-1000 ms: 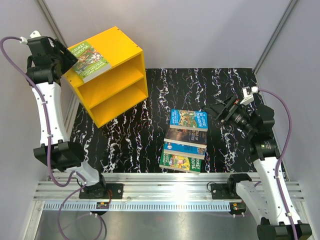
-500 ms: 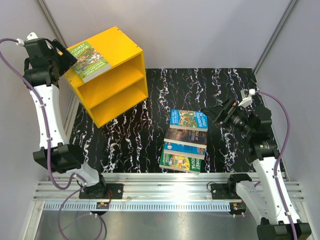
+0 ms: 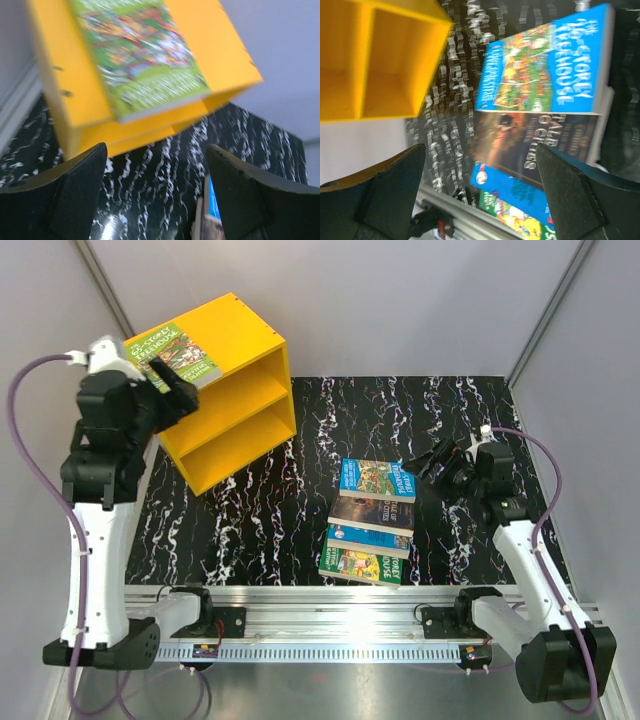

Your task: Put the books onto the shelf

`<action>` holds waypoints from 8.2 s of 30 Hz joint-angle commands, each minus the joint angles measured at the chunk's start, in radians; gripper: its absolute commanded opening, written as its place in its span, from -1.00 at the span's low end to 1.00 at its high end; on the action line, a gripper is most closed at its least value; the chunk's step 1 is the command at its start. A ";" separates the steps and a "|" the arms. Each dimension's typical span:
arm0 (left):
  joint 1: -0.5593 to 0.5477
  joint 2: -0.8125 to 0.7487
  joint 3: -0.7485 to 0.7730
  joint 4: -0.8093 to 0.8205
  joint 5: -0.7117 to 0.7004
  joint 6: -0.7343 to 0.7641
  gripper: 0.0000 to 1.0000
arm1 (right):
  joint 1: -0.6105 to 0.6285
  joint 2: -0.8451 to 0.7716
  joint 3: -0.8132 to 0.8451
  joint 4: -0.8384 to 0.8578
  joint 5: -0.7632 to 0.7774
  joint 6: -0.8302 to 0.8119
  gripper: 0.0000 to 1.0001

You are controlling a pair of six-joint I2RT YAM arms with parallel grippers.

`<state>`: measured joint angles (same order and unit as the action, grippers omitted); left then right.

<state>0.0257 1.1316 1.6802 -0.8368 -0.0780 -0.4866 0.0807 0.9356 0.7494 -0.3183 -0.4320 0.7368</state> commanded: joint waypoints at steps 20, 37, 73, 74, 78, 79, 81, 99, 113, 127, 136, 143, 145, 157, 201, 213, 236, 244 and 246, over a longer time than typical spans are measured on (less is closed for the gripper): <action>-0.609 0.143 -0.281 0.215 -0.177 -0.023 0.63 | -0.075 0.696 0.113 0.303 0.095 -0.103 0.99; -0.607 0.198 -0.361 0.269 -0.175 0.005 0.63 | -0.076 0.819 0.047 0.446 -0.014 -0.066 0.93; -0.609 0.162 -0.473 0.315 -0.138 -0.023 0.61 | -0.073 0.783 -0.105 0.771 -0.249 0.042 -1.00; -0.609 0.157 -0.474 0.318 -0.128 -0.020 0.61 | -0.073 0.735 -0.096 0.759 -0.261 0.035 -1.00; -0.609 0.139 -0.473 0.366 -0.077 0.020 0.62 | -0.059 0.576 -0.016 0.583 -0.294 -0.055 -1.00; -0.610 0.132 -0.465 0.378 -0.062 0.034 0.62 | -0.046 0.544 0.005 0.534 -0.295 -0.085 -1.00; -0.610 0.116 -0.455 0.418 0.009 0.084 0.63 | -0.032 0.447 0.071 0.389 -0.295 -0.175 -1.00; -0.619 0.094 -0.304 0.621 0.504 0.468 0.78 | 0.033 -0.106 0.061 0.188 -0.441 -0.228 -1.00; -0.624 0.338 -0.077 0.305 0.949 0.592 0.84 | 0.036 -0.221 0.048 0.266 -0.518 -0.145 -1.00; -0.612 0.310 -0.047 0.358 1.096 0.497 0.85 | 0.036 -0.242 0.050 0.294 -0.548 -0.125 -1.00; -0.625 0.350 -0.063 0.231 1.104 0.560 0.85 | 0.036 -0.251 0.093 0.289 -0.522 -0.119 -1.00; -0.656 0.355 -0.096 0.150 1.054 0.615 0.72 | 0.036 -0.238 0.103 0.355 -0.518 -0.086 -1.00; -0.662 0.362 -0.093 0.131 1.026 0.629 0.49 | 0.036 -0.239 0.102 0.373 -0.518 -0.070 -1.00; -0.702 0.291 -0.117 0.153 0.824 0.562 -1.00 | 0.036 -0.268 0.133 0.323 -0.427 -0.059 0.23; 0.117 0.144 -0.108 0.887 0.068 -0.493 -1.00 | 0.036 -0.489 0.031 0.038 -0.123 -0.063 1.00; 0.166 0.232 -0.096 0.773 0.215 -0.498 -1.00 | 0.036 -0.472 -0.004 0.073 -0.126 -0.051 1.00; 0.192 0.258 0.029 0.387 0.122 -0.354 -0.09 | 0.036 -0.503 -0.024 0.048 -0.123 -0.047 1.00; 0.212 0.278 0.087 0.323 0.130 -0.310 0.58 | 0.036 -0.506 -0.013 0.028 -0.122 -0.060 0.99; 0.214 0.304 0.128 0.268 0.138 -0.282 0.70 | 0.034 -0.508 -0.010 0.022 -0.120 -0.060 1.00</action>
<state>0.2291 1.4113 1.7184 -0.5468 0.0467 -0.8257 0.1135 0.4385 0.7296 -0.2913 -0.5648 0.6884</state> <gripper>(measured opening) 0.830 0.994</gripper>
